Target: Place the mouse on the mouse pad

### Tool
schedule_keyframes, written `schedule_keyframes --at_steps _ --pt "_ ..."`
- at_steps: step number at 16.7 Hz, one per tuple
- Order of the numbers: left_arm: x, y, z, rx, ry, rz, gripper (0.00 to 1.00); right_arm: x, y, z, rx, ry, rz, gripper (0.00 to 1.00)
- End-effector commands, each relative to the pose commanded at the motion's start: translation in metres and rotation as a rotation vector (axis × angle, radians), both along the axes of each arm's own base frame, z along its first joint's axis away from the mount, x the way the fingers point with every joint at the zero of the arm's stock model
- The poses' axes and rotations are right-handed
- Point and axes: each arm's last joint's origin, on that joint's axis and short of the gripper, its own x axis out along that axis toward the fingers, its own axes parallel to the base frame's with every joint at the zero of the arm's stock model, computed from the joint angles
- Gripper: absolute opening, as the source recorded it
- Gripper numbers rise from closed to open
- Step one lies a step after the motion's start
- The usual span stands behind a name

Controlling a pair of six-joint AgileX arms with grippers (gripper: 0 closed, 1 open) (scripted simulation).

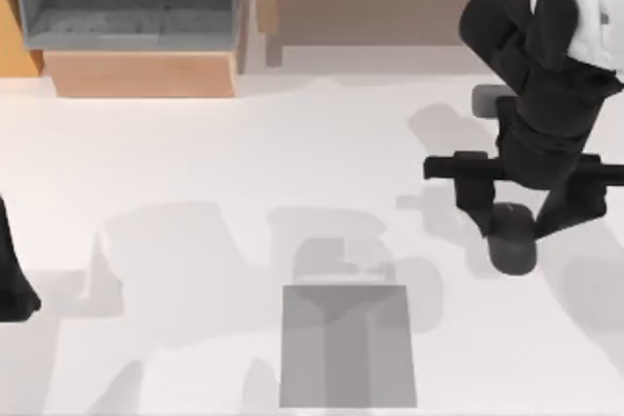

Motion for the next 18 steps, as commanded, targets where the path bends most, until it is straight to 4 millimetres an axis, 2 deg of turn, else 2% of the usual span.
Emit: schedule_keyframes --at_steps 2,4,7,9,18 --pt "0.0 0.0 0.0 0.0 0.0 0.0 1.0 -0.019 0.057 -0.004 -0.001 -0.013 0.025 0.0" --pt "0.0 0.0 0.0 0.0 0.0 0.0 1.0 -0.04 0.1 -0.006 0.005 -0.031 0.036 0.0" --pt "0.0 0.0 0.0 0.0 0.0 0.0 1.0 -0.063 0.135 -0.007 0.014 -0.05 0.038 0.0" --pt "0.0 0.0 0.0 0.0 0.0 0.0 1.0 -0.067 0.141 -0.008 0.016 -0.053 0.038 0.0" --pt "0.0 0.0 0.0 0.0 0.0 0.0 1.0 -0.067 0.14 -0.013 0.018 -0.053 0.038 0.0"
